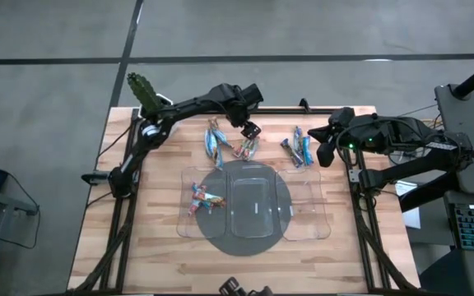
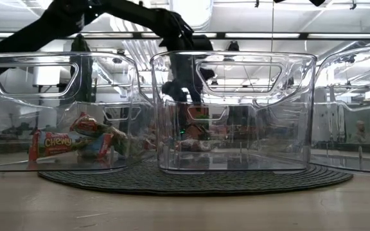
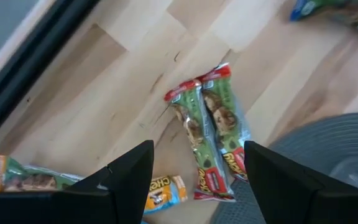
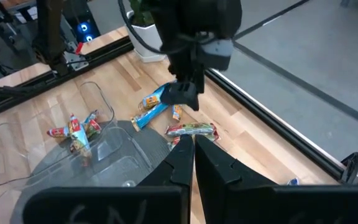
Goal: Pick and place Granola Bars by type
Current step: Put the red granola bar into the left transparent bin
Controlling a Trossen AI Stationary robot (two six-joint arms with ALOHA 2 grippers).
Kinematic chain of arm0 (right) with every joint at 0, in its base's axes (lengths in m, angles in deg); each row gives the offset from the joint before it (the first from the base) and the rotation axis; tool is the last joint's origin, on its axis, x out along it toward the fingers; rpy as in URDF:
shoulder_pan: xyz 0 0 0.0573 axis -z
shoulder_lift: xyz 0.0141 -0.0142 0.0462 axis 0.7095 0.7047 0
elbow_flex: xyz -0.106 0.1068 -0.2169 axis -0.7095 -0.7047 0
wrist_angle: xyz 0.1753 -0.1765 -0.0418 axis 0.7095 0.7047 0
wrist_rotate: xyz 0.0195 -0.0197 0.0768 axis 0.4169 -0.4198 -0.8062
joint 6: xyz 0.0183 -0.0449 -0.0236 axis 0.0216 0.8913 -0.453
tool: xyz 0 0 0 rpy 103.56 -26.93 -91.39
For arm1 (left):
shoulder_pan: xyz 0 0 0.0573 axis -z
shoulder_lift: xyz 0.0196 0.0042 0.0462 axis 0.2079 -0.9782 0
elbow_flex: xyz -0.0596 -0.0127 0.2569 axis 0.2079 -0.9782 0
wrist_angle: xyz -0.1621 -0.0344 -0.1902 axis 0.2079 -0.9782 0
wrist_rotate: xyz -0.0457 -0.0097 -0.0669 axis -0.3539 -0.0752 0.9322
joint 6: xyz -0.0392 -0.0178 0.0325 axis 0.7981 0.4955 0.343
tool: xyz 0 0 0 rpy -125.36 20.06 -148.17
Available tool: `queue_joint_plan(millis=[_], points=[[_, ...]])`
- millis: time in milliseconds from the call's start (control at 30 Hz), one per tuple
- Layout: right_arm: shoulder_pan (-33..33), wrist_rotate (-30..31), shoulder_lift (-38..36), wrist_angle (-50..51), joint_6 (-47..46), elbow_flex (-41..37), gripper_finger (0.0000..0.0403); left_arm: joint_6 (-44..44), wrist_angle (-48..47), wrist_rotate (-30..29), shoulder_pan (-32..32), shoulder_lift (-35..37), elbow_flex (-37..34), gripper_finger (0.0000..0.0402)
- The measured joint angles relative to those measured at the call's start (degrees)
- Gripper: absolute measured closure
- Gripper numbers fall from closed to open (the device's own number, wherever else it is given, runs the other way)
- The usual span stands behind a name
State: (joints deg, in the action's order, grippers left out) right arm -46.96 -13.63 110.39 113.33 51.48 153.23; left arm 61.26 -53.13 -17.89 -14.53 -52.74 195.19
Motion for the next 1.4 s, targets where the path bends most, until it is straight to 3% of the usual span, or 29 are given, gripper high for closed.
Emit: queue_joint_plan(millis=[767, 1400], points=[[0.0, 0.1, 0.0, 0.0, -0.2, -0.1, 0.0394, 0.2, -0.4, 0.5, 1.0, -7.7, -0.7, 0.0171], [0.0, 0.1, 0.0, 0.2, 0.0, -0.1, 0.0394, 1.5, 2.6, -0.4, 1.5, -7.6, -5.3, 0.0179]])
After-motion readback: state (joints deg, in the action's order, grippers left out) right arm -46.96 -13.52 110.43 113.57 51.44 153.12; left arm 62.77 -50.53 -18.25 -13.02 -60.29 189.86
